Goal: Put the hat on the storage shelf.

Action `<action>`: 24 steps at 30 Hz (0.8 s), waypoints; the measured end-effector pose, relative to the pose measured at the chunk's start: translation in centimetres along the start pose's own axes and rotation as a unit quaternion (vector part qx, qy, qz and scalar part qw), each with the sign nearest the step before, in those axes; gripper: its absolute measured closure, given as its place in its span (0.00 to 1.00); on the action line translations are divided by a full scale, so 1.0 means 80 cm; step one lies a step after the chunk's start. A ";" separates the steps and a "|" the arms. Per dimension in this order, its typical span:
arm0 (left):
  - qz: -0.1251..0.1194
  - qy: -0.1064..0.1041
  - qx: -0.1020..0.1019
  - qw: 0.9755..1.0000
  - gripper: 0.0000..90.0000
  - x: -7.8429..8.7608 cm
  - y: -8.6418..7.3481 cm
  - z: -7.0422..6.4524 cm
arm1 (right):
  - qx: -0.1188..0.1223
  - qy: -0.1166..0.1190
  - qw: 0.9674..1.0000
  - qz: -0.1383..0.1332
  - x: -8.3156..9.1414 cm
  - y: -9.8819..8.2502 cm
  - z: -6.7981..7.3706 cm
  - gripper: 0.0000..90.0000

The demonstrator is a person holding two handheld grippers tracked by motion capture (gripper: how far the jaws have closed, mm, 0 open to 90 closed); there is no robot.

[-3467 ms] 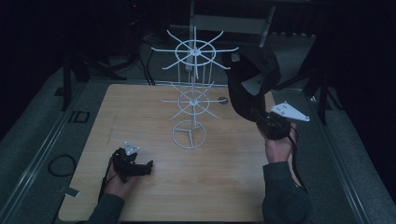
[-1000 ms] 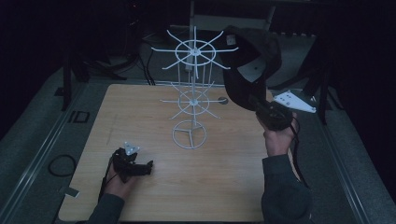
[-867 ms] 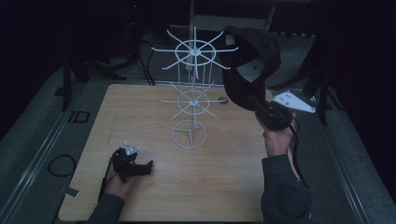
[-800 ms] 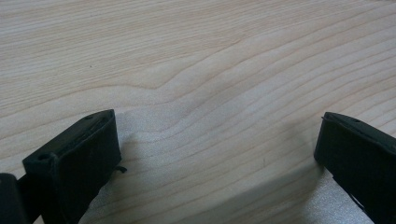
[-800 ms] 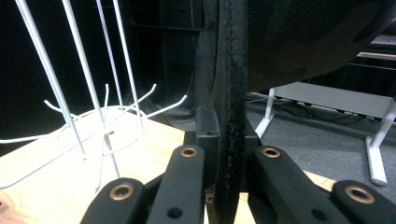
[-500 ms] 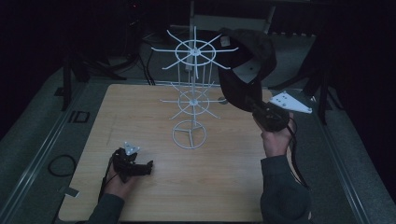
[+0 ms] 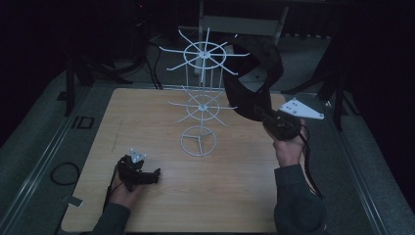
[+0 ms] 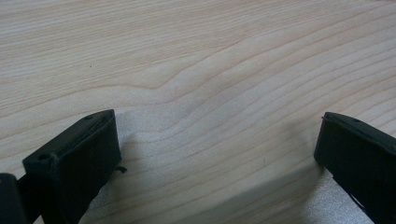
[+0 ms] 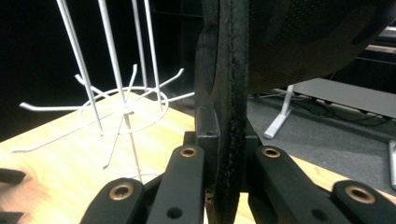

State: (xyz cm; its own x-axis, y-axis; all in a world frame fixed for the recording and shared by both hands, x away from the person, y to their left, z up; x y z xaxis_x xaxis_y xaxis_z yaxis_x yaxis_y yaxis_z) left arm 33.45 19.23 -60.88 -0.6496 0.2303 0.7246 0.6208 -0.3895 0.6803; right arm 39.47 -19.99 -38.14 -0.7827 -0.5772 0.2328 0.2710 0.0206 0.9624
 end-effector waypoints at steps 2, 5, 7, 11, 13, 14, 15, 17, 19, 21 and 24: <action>0.000 0.000 0.000 1.000 0.00 0.000 0.000 0.000 | -0.003 0.006 1.000 0.004 -0.001 -0.001 0.000 0.96; 0.000 0.000 0.000 1.000 0.00 0.000 0.000 0.000 | -0.009 0.010 1.000 0.005 -0.001 -0.002 -0.001 0.95; 0.000 0.000 0.000 1.000 0.00 0.000 0.000 0.000 | -0.012 0.013 1.000 0.006 -0.001 -0.004 -0.002 0.94; 0.000 0.000 -0.001 1.000 0.00 0.000 0.000 0.000 | -0.009 0.013 1.000 0.003 0.001 -0.003 -0.003 0.92; 0.001 0.000 -0.001 1.000 0.00 0.000 0.000 0.000 | -0.011 0.020 1.000 -0.002 0.004 -0.001 -0.003 0.89; 0.000 0.000 -0.001 1.000 0.00 0.000 0.000 0.000 | -0.010 0.021 1.000 -0.002 0.005 0.000 -0.003 0.88; 0.000 0.000 -0.001 1.000 0.00 0.000 0.000 0.000 | -0.010 0.021 1.000 -0.003 0.006 0.001 -0.002 0.85; 0.001 0.000 -0.001 1.000 0.00 0.000 0.000 0.000 | -0.011 0.019 1.000 -0.010 0.008 0.004 -0.002 0.76; 0.001 0.000 -0.001 1.000 0.00 0.000 0.000 0.000 | -0.014 0.017 1.000 -0.014 0.009 0.005 -0.003 0.71; 0.001 0.000 -0.001 1.000 0.00 0.000 0.000 0.000 | -0.018 0.014 1.000 -0.016 0.010 0.006 -0.005 0.62; 0.000 0.000 -0.001 1.000 0.00 0.000 0.000 0.000 | -0.016 0.013 1.000 -0.006 0.008 0.004 -0.005 0.54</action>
Point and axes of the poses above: each handheld gripper's, and its own axes: x roughly backward along the jaws, y roughly out of its top, z roughly to its left, the point moved 5 cm from there along -x, roughly forward along the jaws, and after that the axes turned 10 degrees about -x, right-handed, at the moved point
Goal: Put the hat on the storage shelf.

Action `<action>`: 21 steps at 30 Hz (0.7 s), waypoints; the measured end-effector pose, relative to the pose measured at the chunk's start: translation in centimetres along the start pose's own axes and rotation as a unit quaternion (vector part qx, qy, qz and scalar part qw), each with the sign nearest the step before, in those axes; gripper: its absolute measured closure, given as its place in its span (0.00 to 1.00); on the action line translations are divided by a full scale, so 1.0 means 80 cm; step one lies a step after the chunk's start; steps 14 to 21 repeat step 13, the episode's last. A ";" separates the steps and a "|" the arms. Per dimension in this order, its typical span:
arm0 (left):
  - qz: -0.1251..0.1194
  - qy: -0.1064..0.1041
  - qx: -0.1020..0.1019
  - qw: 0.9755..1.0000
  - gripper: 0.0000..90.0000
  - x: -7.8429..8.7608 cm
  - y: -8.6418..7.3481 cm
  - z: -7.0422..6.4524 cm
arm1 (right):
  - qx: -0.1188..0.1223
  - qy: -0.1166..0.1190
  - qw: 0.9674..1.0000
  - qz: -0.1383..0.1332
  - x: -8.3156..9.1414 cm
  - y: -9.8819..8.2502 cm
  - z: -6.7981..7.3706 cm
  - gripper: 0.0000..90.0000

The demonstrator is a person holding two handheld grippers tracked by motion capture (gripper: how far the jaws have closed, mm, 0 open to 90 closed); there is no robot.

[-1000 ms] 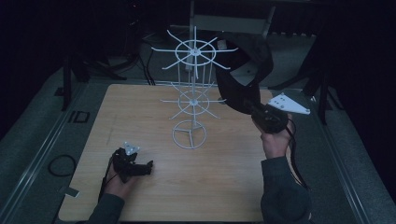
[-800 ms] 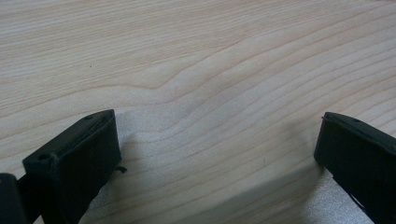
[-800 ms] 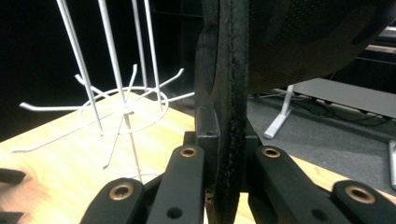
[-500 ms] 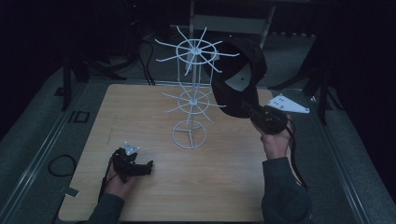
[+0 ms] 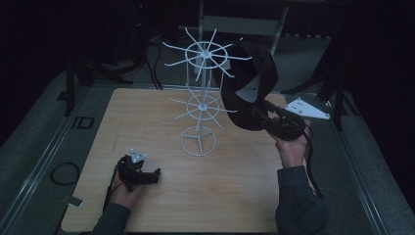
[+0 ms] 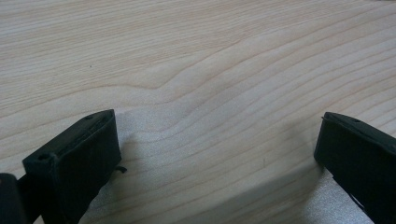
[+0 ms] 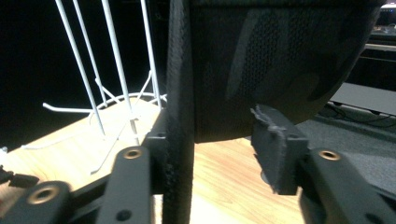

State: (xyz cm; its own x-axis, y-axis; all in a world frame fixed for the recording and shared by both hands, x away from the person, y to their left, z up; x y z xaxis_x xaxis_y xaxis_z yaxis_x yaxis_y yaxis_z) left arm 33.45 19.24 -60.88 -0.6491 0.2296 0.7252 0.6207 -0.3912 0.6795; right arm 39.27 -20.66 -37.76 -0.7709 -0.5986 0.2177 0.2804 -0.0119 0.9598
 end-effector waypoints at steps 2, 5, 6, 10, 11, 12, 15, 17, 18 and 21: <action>0.000 0.000 0.000 1.000 0.00 0.000 0.000 0.000 | -0.002 0.001 1.000 0.011 -0.002 -0.002 0.001 0.45; 0.000 0.000 0.000 1.000 0.00 0.000 0.000 0.000 | 0.006 -0.008 0.999 0.031 -0.008 -0.006 0.004 0.31; 0.000 0.000 0.000 1.000 0.00 0.000 0.000 0.000 | 0.010 -0.013 0.999 0.034 -0.009 -0.006 0.004 0.28; 0.000 0.000 0.000 1.000 0.00 0.000 0.000 0.000 | 0.018 -0.017 0.999 0.041 -0.011 -0.009 0.007 0.22; 0.000 0.000 0.000 1.000 0.00 0.000 0.000 0.000 | 0.018 -0.019 0.999 0.042 -0.011 -0.010 0.007 0.21; 0.000 -0.001 0.000 1.000 0.00 0.000 0.000 0.000 | 0.020 -0.022 0.999 0.042 -0.011 -0.010 0.008 0.20; 0.000 -0.001 0.000 1.000 0.00 0.000 0.001 0.000 | 0.021 -0.024 0.999 0.041 -0.010 -0.011 0.008 0.20; 0.000 -0.001 0.000 1.000 0.00 0.000 0.001 0.000 | 0.021 -0.024 0.999 0.041 -0.010 -0.011 0.008 0.20; 0.000 -0.001 0.000 1.000 0.00 0.000 0.001 0.000 | 0.021 -0.024 0.999 0.041 -0.010 -0.011 0.008 0.20; 0.000 -0.001 0.000 1.000 0.00 0.000 0.001 0.000 | 0.021 -0.024 0.999 0.041 -0.010 -0.011 0.008 0.20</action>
Point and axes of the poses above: each handheld gripper's, and its own axes: x roughly backward along the jaws, y roughly out of its top, z roughly to its left, the point moved 5 cm from there along -x, roughly forward along the jaws, and after that the axes turned 10 degrees about -x, right-handed, at the moved point
